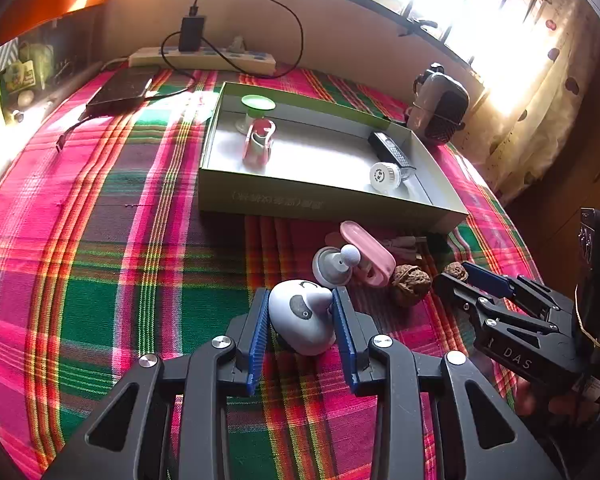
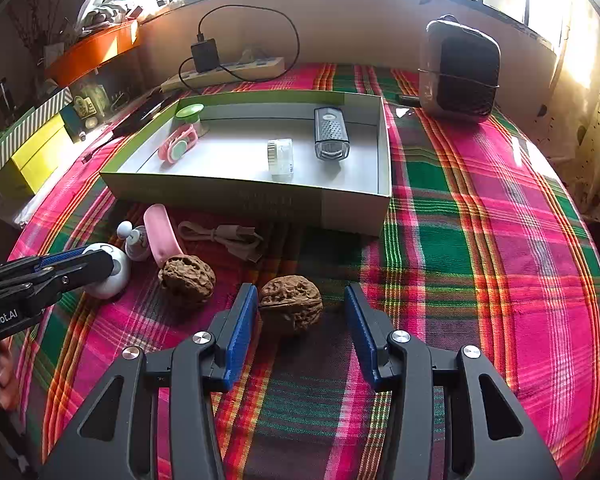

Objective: Organize objects
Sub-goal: 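Close the right gripper on a walnut while the left gripper holds the white object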

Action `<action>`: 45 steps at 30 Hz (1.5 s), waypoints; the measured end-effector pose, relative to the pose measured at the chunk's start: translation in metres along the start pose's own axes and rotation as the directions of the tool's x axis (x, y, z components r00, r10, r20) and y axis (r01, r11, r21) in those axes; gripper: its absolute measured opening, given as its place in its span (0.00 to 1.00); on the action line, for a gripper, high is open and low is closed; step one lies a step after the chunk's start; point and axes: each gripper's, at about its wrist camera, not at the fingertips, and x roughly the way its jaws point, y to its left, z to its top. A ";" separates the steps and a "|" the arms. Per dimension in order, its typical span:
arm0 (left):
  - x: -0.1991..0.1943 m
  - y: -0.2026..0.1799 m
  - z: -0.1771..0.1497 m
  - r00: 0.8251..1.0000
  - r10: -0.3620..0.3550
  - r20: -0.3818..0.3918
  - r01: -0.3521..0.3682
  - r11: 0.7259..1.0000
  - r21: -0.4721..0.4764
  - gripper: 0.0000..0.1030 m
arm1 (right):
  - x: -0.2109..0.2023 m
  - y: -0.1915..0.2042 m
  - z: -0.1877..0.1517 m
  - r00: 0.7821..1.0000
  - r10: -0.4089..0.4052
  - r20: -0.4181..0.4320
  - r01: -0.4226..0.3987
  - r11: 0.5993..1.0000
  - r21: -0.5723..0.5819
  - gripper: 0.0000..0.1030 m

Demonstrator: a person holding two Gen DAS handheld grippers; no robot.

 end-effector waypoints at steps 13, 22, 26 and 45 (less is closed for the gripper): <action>0.001 0.000 0.000 1.000 0.001 0.000 -0.001 1.000 0.001 0.28 | 0.000 0.003 -0.001 1.000 -0.014 -0.003 0.014 1.000 -0.016 0.45; 0.001 0.001 0.000 1.000 0.001 0.000 -0.001 1.000 0.001 0.28 | -0.001 0.001 -0.001 1.000 -0.018 0.002 0.018 1.000 -0.012 0.32; 0.001 0.000 0.000 1.000 0.000 0.001 0.000 1.000 0.001 0.28 | -0.001 0.001 0.000 1.000 -0.020 0.002 0.020 1.000 -0.015 0.32; -0.001 0.000 0.000 1.000 0.000 -0.001 0.000 1.000 0.003 0.28 | -0.002 0.002 -0.001 1.000 -0.016 0.003 0.016 1.000 -0.016 0.32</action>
